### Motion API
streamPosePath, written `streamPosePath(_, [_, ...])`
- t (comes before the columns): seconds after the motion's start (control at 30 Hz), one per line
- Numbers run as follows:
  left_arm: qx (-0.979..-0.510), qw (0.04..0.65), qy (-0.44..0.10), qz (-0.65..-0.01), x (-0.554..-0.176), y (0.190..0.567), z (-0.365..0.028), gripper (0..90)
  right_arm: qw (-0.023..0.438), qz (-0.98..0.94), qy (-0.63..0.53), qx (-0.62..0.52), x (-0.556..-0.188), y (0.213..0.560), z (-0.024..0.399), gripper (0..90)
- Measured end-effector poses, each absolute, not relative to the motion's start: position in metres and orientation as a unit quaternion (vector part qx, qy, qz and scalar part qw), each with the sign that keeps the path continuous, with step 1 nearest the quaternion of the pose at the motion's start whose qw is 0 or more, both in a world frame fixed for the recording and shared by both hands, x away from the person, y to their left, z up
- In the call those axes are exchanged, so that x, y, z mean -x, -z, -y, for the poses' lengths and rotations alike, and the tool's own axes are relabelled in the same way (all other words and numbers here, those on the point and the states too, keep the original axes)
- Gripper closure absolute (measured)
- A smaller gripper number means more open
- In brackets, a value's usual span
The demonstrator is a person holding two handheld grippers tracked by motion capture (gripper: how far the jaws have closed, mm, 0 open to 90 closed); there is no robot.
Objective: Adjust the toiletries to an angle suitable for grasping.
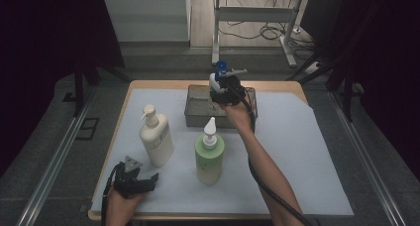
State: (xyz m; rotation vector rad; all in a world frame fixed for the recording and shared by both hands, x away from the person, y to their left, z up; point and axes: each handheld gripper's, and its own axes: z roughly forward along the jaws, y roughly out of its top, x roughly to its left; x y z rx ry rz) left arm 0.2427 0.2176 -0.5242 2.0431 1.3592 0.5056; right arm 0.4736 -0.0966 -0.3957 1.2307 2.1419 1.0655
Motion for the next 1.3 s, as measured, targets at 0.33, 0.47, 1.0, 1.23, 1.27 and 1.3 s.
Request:
streamPosePath(0.33, [-0.774,0.313,-0.192,-0.515,-0.243,0.524,-0.217,12.3,0.232,-0.783,-0.393,-0.424,-0.466,0.395,0.105,33.3])
streamPosePath(0.47, [-0.775,0.313,-0.192,-0.515,-0.243,0.524,-0.217,12.3,0.228,-0.784,-0.400,-0.416,-0.460,0.396,0.111,33.3])
streamPosePath(1.0, [-0.774,0.313,-0.192,-0.515,-0.243,0.524,-0.217,12.4,0.197,-0.791,-0.416,-0.402,-0.434,0.403,0.137,45.4])
streamPosePath(1.23, [-0.774,0.313,-0.192,-0.515,-0.243,0.524,-0.217,12.3,0.194,-0.794,-0.418,-0.398,-0.425,0.408,0.151,52.7])
streamPosePath(1.27, [-0.774,0.313,-0.192,-0.515,-0.243,0.524,-0.217,12.3,0.194,-0.793,-0.417,-0.399,-0.424,0.409,0.153,54.0])
streamPosePath(1.3, [-0.774,0.313,-0.192,-0.515,-0.243,0.524,-0.217,12.3,0.193,-0.793,-0.417,-0.401,-0.424,0.410,0.155,55.5])
